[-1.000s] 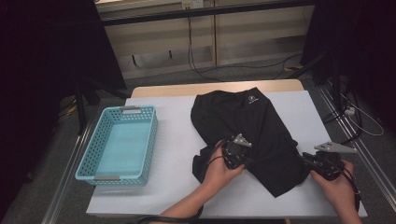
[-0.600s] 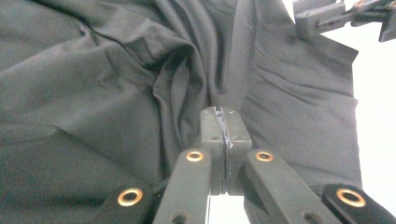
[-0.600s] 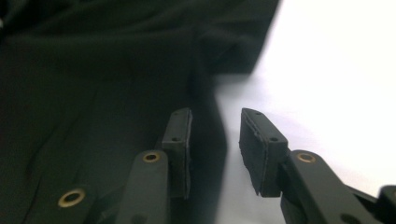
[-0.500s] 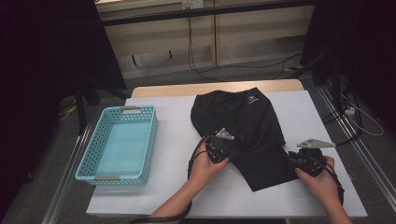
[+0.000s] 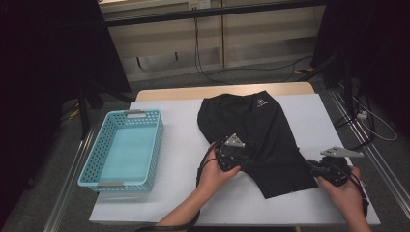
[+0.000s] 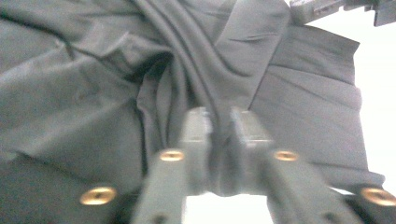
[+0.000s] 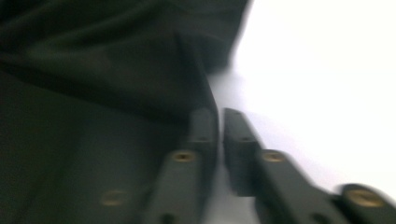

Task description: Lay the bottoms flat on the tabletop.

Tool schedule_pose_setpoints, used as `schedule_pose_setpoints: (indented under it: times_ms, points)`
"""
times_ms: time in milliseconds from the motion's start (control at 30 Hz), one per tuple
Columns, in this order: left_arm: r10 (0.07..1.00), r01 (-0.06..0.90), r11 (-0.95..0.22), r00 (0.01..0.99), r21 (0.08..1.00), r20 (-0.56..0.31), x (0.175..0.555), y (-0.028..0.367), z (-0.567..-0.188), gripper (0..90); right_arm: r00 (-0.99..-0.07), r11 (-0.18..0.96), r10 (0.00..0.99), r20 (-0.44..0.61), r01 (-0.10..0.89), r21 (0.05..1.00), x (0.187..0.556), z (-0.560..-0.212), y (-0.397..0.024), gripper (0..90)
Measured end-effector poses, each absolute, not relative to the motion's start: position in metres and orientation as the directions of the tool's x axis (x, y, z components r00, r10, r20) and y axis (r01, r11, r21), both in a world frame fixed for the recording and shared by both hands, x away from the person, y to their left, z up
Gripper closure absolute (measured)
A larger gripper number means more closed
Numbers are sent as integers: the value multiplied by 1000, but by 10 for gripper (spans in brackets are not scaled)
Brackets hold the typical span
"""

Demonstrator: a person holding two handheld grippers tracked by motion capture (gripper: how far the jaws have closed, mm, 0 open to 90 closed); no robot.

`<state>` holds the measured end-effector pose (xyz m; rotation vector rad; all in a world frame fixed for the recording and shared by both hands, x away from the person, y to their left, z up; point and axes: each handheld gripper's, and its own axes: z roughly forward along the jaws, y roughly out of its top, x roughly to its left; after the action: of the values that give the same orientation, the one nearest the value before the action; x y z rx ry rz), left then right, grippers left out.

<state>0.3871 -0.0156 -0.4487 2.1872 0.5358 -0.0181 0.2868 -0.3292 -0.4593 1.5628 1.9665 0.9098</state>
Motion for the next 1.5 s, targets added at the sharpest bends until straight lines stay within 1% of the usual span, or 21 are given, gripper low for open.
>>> schedule_pose_setpoints:
  times_ms: [67,100,167,200,333,433,500,600,667,700,800,900,1067,1200,1333,1500]
  points:
    - [360,362,-530,915,767,-183,386,-16,-446,545,-228,114,972,52,658,744,281,-458,-335,726]
    - [362,362,-528,914,768,-182,385,-16,-444,497,-225,109,973,55,657,746,278,-457,-338,720]
    - [354,359,-521,916,774,-187,383,-15,-444,403,-223,98,972,69,659,746,271,-454,-340,667]
    - [350,369,-518,915,772,-202,382,-14,-444,379,-227,99,971,73,663,742,269,-454,-340,655]
    - [340,361,-550,920,753,-193,379,-8,-444,304,-247,108,966,81,666,738,263,-454,-338,641]
    - [343,362,-555,920,749,-191,377,-1,-443,279,-249,133,967,60,688,714,260,-456,-333,670]
    - [346,367,-557,918,745,-193,377,6,-442,271,-255,147,966,44,680,718,257,-458,-331,690]
    - [357,372,-550,914,748,-192,378,18,-440,266,-269,139,961,66,674,725,255,-459,-333,761]
    - [369,369,-550,912,749,-179,378,27,-438,252,-269,124,959,89,680,723,254,-459,-334,863]
    - [377,374,-551,909,746,-177,378,31,-438,242,-279,121,954,106,686,717,254,-459,-334,893]
    - [398,375,-539,903,754,-164,376,39,-439,223,-277,111,953,121,693,713,253,-458,-334,900]
    - [397,369,-545,905,753,-156,374,43,-438,211,-281,110,951,131,700,706,251,-457,-336,900]
    - [405,366,-539,902,758,-148,371,47,-435,196,-275,115,954,121,706,699,236,-455,-345,900]
    - [412,362,-534,901,764,-139,369,49,-433,195,-251,93,959,128,711,697,222,-453,-353,900]
    - [411,358,-536,902,765,-134,368,51,-432,196,-245,96,962,117,711,697,214,-452,-356,900]
    - [412,349,-536,903,768,-122,366,52,-430,194,-239,119,968,80,714,690,210,-451,-361,900]
